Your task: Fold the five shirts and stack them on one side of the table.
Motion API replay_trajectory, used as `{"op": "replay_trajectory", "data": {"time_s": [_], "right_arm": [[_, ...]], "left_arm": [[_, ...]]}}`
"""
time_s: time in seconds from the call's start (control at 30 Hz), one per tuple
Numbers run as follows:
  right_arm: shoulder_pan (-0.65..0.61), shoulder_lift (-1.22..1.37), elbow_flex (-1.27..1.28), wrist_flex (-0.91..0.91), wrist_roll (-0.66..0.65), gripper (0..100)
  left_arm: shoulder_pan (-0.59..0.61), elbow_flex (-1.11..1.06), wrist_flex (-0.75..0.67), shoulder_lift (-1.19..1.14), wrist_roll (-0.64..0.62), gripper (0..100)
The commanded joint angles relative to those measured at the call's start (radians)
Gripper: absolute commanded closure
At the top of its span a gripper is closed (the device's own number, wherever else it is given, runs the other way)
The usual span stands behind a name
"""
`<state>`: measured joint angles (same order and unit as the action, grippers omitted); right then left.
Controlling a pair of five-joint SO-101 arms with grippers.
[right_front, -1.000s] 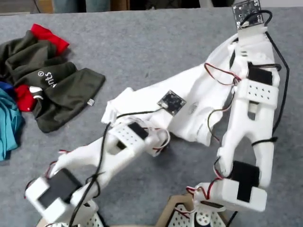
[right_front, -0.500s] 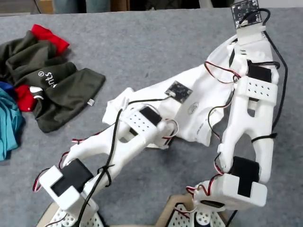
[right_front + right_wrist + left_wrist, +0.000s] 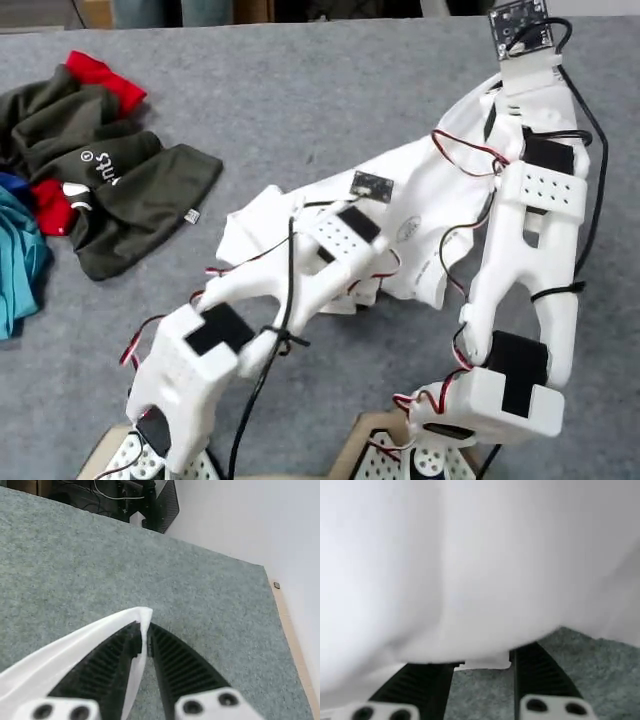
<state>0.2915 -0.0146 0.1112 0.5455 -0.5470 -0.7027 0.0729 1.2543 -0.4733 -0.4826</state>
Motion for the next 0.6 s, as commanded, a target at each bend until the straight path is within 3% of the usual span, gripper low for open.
{"op": "replay_trajectory", "data": {"time_s": [0.0, 0.13, 0.47, 0.57], "right_arm": [[0.015, -0.004, -0.054, 0.000, 0.000, 98.5], [0.015, -0.004, -0.054, 0.000, 0.000, 98.5], [0.015, -0.004, -0.054, 0.000, 0.000, 98.5], [0.015, -0.004, -0.054, 0.000, 0.000, 98.5]], "left_arm": [[-0.010, 0.124, 0.068, -0.029, -0.014, 83], [-0.035, 0.171, 0.120, -0.061, -0.035, 83], [-0.074, 0.211, 0.091, -0.215, -0.049, 84], [-0.077, 0.211, 0.087, -0.215, -0.043, 91]]}}
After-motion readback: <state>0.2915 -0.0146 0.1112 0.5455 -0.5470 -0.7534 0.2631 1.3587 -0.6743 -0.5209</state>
